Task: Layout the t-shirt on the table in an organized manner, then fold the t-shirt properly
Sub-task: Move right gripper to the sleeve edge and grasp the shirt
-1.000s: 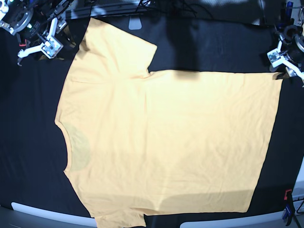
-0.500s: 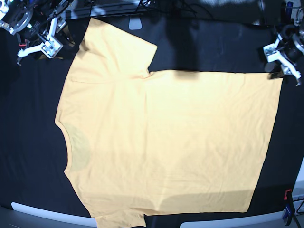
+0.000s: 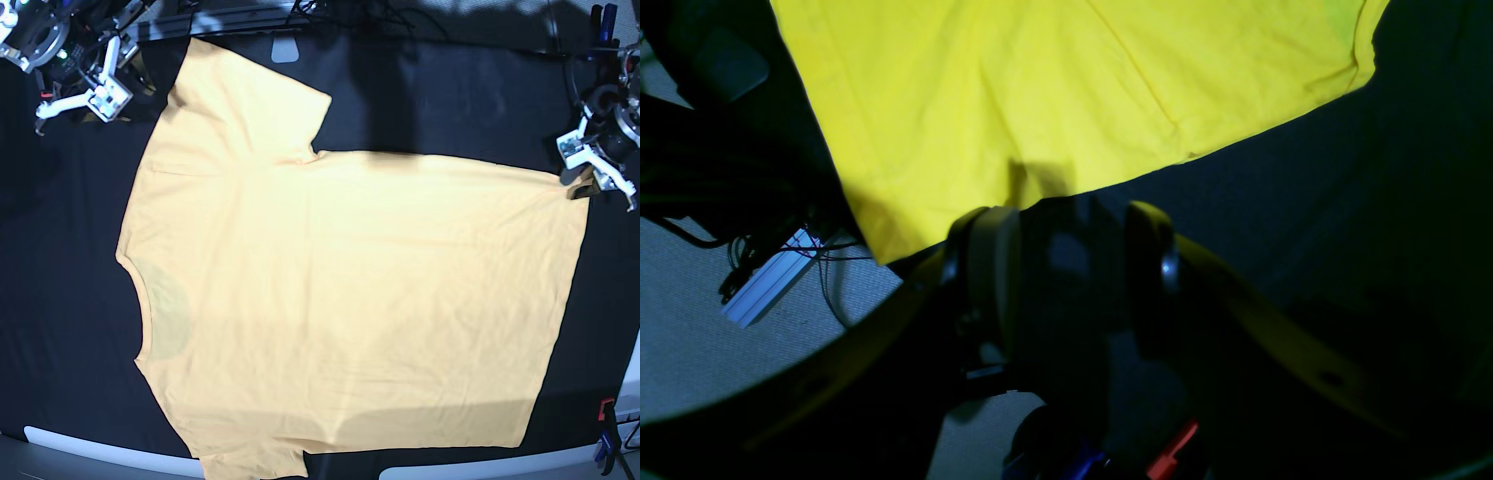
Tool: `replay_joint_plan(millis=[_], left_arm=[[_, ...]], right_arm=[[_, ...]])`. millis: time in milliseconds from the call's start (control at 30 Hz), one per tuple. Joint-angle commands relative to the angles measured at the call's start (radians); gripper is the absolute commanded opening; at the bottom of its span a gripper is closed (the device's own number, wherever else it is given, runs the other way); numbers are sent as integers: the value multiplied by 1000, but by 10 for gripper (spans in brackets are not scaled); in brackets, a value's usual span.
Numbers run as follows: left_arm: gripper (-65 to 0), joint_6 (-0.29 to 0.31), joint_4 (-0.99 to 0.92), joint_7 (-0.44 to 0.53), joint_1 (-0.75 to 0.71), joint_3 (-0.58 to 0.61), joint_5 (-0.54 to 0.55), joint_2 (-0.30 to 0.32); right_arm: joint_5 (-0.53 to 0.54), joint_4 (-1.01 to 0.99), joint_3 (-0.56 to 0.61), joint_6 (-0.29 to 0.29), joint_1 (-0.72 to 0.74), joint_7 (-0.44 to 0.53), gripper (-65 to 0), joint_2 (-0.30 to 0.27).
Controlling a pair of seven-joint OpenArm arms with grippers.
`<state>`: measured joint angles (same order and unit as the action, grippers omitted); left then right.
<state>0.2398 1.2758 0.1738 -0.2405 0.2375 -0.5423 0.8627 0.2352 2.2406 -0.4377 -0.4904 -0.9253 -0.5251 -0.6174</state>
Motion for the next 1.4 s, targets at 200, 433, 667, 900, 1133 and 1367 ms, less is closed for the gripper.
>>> replay_joint_plan(millis=[200, 433, 667, 900, 1133, 1367], left_arm=[[-439, 14, -40, -16, 11, -5, -86, 47], [-439, 16, -40, -9, 21, -5, -85, 42], [-439, 15, 61, -127, -105, -5, -75, 141], [-439, 15, 208, -140, -186, -5, -51, 215], [-439, 46, 201, -69, -134, -5, -36, 202], [-439, 79, 89, -24, -41, -5, -7, 111]], right_arm=[[7, 16, -6, 5, -3, 16, -397, -11], [7, 16, -6, 5, -3, 15, -397, -11], [7, 16, -6, 5, -3, 16, -397, -11], [7, 16, -6, 5, -3, 15, -397, -11], [7, 16, -6, 5, -3, 14, -397, -11], [7, 16, -6, 5, -3, 11, -397, -11]])
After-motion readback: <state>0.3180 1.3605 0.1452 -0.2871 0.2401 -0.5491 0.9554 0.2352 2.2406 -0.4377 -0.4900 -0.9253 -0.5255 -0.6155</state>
